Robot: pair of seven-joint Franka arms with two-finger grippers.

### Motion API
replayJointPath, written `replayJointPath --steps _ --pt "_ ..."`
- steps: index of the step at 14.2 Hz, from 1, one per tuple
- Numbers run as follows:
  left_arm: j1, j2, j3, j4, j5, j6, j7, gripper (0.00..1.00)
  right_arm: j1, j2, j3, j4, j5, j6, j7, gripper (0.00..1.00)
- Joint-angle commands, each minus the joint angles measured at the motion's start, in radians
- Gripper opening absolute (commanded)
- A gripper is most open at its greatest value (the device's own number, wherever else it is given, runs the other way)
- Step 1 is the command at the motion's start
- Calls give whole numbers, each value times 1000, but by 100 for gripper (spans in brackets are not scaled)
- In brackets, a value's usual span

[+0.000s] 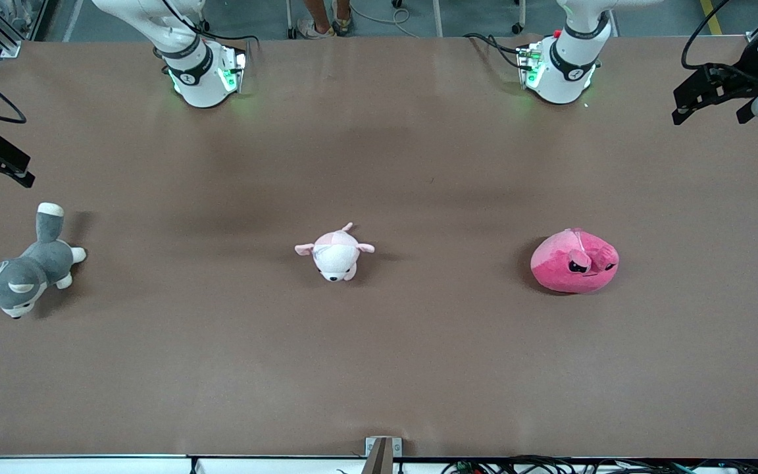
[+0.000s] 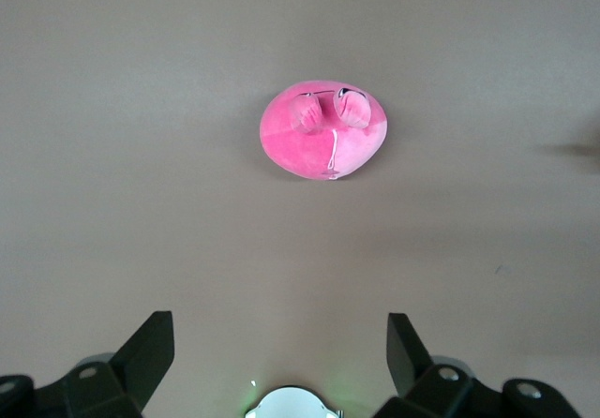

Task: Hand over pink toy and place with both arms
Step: 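Move the left gripper down toward the pink plush blob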

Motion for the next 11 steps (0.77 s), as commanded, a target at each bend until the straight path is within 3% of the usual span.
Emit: replayJointPath --steps 1,7,11 --pt "-2 17 0 26 -4 -5 12 100 5 -17 -2 -11 -18 -2 2 100" --pt "5 64 3 36 -4 -2 16 100 5 -17 -2 -13 -17 -2 2 100" --pt "31 126 3 -8 -5 76 13 100 2 -17 -2 -13 -17 -4 2 100"
